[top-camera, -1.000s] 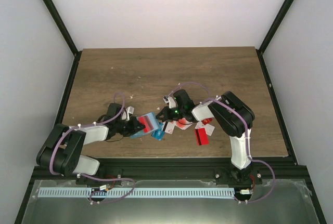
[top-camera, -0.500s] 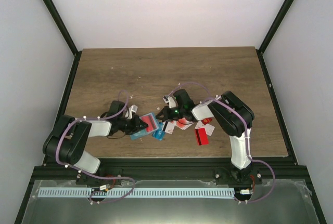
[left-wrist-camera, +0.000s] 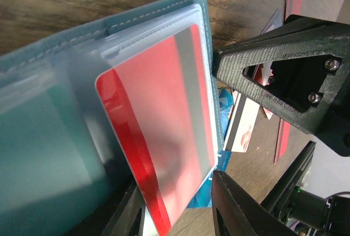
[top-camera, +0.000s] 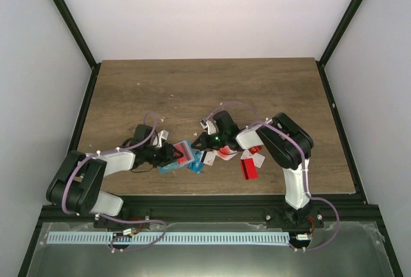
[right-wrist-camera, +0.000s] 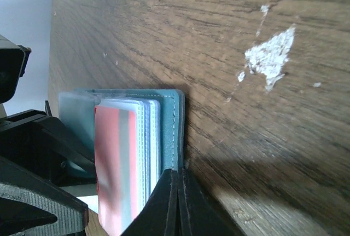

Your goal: Put the credit cards into the card holder

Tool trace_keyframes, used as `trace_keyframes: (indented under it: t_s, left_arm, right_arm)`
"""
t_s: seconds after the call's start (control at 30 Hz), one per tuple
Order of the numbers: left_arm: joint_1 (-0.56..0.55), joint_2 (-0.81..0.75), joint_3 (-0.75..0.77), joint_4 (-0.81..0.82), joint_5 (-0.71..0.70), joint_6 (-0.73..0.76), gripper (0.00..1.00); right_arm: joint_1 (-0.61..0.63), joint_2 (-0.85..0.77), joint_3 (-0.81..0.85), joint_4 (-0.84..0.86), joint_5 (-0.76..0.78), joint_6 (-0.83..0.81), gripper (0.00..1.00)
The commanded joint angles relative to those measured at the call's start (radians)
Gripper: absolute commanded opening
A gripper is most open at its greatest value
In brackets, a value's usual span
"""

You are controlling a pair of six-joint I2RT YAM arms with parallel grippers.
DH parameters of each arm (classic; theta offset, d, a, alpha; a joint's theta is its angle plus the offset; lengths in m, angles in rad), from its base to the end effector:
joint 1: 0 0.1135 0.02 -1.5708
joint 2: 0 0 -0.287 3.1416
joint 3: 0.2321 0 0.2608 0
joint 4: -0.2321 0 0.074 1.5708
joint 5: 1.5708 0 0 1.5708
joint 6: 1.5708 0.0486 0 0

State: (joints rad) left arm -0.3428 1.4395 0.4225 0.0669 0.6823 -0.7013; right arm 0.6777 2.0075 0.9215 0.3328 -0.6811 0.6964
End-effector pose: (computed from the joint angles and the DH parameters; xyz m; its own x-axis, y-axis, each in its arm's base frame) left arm 0.2081 -0.1068 0.1228 -0.9765 -0.1832 -0.1134 -0.0311 0.6407 -0.7672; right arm 0.2880 0.2710 0.1005 -0.9508 -0.1255 -0.2834 -0.3064 0.5184 0.7983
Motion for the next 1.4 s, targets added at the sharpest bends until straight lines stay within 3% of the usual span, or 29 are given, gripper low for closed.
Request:
trace_keyframes:
  t_s: [0.0, 0.2, 0.53, 0.7, 0.77, 0.97, 1.03, 1.23, 1.37]
  left_arm:
    - [-0.002, -0.038, -0.018, -0.15, -0.07, 0.025, 0.37]
    - [-0.002, -0.049, 0.0, -0.217, -0.093, 0.056, 0.42]
    - [-0.003, -0.236, 0.04, -0.389, -0.155, 0.079, 0.73]
    - [-0.005, -0.28, 0.039, -0.397, -0.178, 0.072, 0.76]
    - [-0.006, -0.296, 0.04, -0.396, -0.203, 0.071, 0.72]
    - [-0.012, -0.312, 0.039, -0.358, -0.256, 0.087, 0.36]
    - [-0.015, -0.296, 0.044, -0.35, -0.262, 0.093, 0.29]
    - [-0.019, -0.232, 0.037, -0.324, -0.284, 0.113, 0.16]
    - [-0.025, -0.19, 0.028, -0.288, -0.282, 0.115, 0.13]
  right_arm:
    - [0.013, 0.016, 0.0, -0.071, 0.014, 0.004, 0.01]
    - [0.013, -0.007, 0.0, -0.074, 0.022, 0.002, 0.01]
    - [0.013, -0.089, 0.026, -0.167, 0.07, -0.069, 0.03]
    - [0.013, -0.134, 0.034, -0.198, 0.065, -0.085, 0.07]
    - [0.015, -0.153, 0.029, -0.201, 0.05, -0.081, 0.09]
    - [0.074, -0.186, 0.014, -0.171, 0.003, -0.018, 0.14]
    - [0.096, -0.189, 0.006, -0.142, -0.005, 0.019, 0.16]
    - [0.115, -0.175, -0.04, -0.044, -0.026, 0.122, 0.19]
    - [0.117, -0.153, -0.042, -0.033, -0.031, 0.145, 0.21]
